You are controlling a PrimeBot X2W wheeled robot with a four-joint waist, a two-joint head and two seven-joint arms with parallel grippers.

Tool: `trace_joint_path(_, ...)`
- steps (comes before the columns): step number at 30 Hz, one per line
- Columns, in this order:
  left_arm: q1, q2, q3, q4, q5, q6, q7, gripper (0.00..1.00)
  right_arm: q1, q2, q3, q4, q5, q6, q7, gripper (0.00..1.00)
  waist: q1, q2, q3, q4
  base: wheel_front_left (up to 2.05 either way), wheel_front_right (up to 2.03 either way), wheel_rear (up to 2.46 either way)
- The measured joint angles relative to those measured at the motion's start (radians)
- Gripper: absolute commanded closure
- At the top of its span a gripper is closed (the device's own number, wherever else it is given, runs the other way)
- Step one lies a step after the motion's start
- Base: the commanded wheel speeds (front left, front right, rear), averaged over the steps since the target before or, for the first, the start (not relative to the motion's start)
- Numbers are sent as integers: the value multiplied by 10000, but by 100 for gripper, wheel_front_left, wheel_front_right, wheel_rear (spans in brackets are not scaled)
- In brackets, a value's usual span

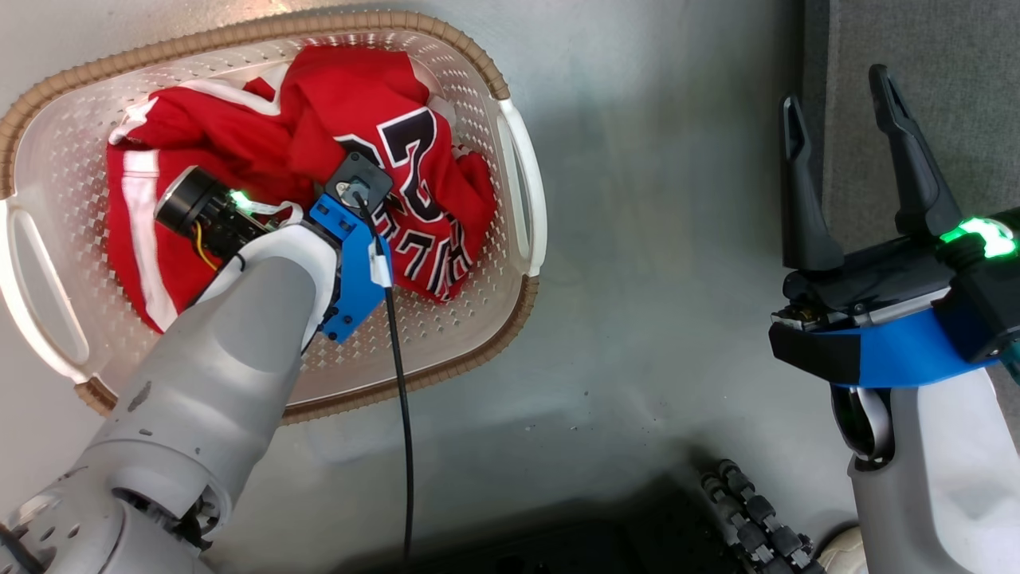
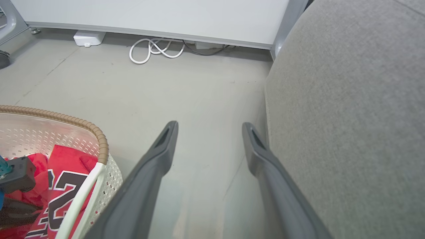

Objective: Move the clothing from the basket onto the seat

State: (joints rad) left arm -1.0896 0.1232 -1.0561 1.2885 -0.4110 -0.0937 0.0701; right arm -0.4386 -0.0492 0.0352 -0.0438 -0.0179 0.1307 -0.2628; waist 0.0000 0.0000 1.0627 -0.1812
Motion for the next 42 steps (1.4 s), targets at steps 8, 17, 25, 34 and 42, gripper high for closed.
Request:
trace_joint_path(8, -18, -215, -90, 17, -58, -10, -431, 100, -54, 0, -40, 25, 0, 0, 0, 0, 0, 0, -268, 107, 0, 0, 0)
trace_joint_path(17, 192, -587, -25, -88, -380, -54, -1971, 100, -16, -19, -96, 328, -79, 0, 0, 0, 0, 1, -1177, 375, 0, 0, 0)
trace_joint_path(25, 790, -688, 184, -420, -855, -128, -3068, 100, 323, -173, -94, 704, -79, 0, 0, 0, 0, 0, -2514, 724, 0, 0, 0)
trace_joint_path(34, 1547, -713, 692, -1732, -1160, -90, -3315, 100, 936, -240, -42, 1152, -58, 0, 0, 0, -1, 1, -4345, 1060, 0, 0, 0)
trace_joint_path(42, 2425, -357, 1503, -3567, -782, 180, -3319, 100, 1488, -230, 25, 1515, 4, 0, 0, 0, -2, 1, -5945, 1289, 0, 0, 0)
